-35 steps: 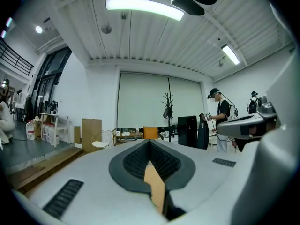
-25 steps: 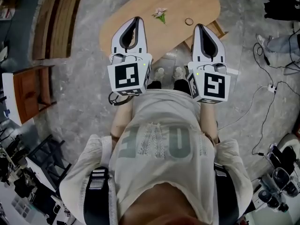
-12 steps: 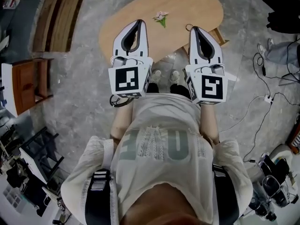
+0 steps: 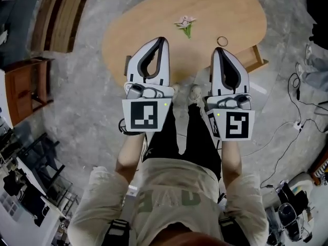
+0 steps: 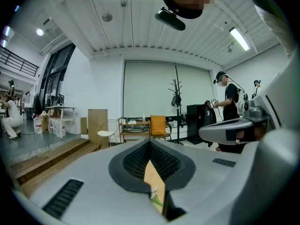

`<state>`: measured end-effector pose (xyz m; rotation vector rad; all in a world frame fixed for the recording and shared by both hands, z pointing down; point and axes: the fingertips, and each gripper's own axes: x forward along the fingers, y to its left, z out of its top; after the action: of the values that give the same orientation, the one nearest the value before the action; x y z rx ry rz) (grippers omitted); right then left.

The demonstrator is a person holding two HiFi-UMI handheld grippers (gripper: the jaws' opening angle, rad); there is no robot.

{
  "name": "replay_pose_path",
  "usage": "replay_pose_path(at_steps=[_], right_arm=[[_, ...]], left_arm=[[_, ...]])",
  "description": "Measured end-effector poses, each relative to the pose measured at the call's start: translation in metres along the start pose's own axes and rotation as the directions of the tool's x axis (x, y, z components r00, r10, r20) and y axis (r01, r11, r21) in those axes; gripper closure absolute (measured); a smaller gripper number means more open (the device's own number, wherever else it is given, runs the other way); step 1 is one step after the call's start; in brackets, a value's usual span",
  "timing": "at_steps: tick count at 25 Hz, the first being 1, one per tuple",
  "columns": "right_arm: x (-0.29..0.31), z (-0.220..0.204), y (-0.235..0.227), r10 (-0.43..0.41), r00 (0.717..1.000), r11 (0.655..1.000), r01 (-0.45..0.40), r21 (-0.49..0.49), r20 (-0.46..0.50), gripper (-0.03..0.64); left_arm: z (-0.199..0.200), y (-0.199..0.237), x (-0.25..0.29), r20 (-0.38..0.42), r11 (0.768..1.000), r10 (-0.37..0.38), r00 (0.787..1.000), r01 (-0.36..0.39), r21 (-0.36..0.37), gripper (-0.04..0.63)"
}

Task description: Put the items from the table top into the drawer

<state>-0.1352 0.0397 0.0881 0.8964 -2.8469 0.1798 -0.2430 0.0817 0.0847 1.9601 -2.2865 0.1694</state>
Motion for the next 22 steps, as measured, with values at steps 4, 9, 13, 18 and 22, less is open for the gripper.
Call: replay_pose_path(at_steps=[4,9,13,18,22], right_arm=[[0.022,-0.066,0.004,0.022,0.998,1.000,-0.021,0.016,-0.054,0.612],[0.027,-0.131,0.011,0.042,0.989,0.999,-0.041,0.015,-0.140,0.612],[0.028,-0.161,0.018,0.065,0.981,0.998,-0.064,0.010,-0.181,0.612],[0.032,-0.172,0.023,0.081,0.978,0.997,-0.080,0.013,-0.194,0.612],[0.039,-0.171,0.025,0.092,0.977,0.996,-0.092,0.012,-0.195,0.612]], left_arm=[[-0.068,0.008,0.008,-0.058,0.999,0.025,0.998,-0.027,-0.022,0.588],[-0.127,0.012,0.004,-0.093,0.996,0.056,0.994,-0.062,-0.061,0.588],[-0.151,0.012,0.002,-0.113,0.994,0.065,0.991,-0.074,-0.076,0.588],[-0.162,0.013,-0.003,-0.127,0.992,0.078,0.989,-0.089,-0.084,0.588],[-0.162,0.022,-0.003,-0.125,0.989,0.115,0.985,-0.125,-0.073,0.588]])
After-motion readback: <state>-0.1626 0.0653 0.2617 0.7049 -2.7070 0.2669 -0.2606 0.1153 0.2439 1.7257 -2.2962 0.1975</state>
